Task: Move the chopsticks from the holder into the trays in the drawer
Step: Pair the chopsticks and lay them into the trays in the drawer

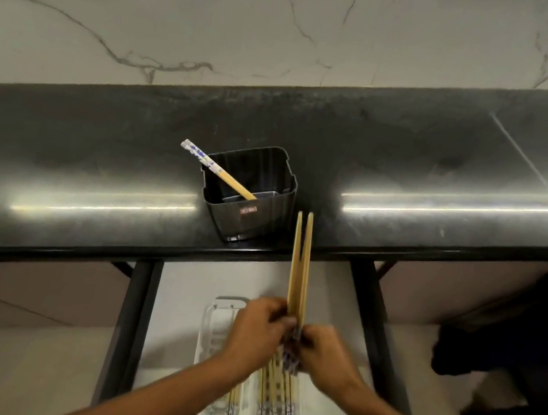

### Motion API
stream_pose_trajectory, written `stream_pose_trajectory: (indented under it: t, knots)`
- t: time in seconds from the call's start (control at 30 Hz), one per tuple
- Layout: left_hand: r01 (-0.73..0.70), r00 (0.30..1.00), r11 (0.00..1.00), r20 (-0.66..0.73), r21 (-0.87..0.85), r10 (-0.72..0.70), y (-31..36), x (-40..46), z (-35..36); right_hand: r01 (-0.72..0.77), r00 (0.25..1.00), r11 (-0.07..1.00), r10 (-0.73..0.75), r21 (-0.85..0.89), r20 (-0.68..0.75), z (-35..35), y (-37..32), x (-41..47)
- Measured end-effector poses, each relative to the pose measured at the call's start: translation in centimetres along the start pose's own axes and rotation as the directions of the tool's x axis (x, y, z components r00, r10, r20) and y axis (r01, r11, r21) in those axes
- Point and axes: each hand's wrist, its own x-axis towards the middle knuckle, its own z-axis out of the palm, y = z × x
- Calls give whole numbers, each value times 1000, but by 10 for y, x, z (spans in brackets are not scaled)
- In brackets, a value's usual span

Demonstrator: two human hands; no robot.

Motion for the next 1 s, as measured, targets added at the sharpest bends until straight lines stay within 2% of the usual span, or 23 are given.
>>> stream_pose_trajectory:
  t: [0.13,0.23,0.33,0.53,0.8,0.9,1.0]
  knots:
    - [253,967,961,8,-110,-254,-52,-27,-19,-138,979,980,156,-141,128,58,7,-8]
    - [412,910,900,21,-146,-413,-81,-34,-37,-272,918,955,295,-119,265,93,8,-3]
    - [492,867,858,-4,-145,-498,-103,-37,-46,-443,834,895,433,-52,342,118,5,3]
    - [594,797,791,-21,-147,-603,-130,-30,-46,-606,731,792,593,-78,339,144,6,13]
    - [642,767,767,24,-19,-641,-141,-30,-39,-621,692,755,654,-210,306,160,20,13]
    - [661,750,750,21,6,-661,-145,-29,-36,-560,738,789,614,-252,281,164,23,13]
    - [699,709,712,58,63,-702,-141,-27,-36,-552,742,789,612,-268,273,163,24,12]
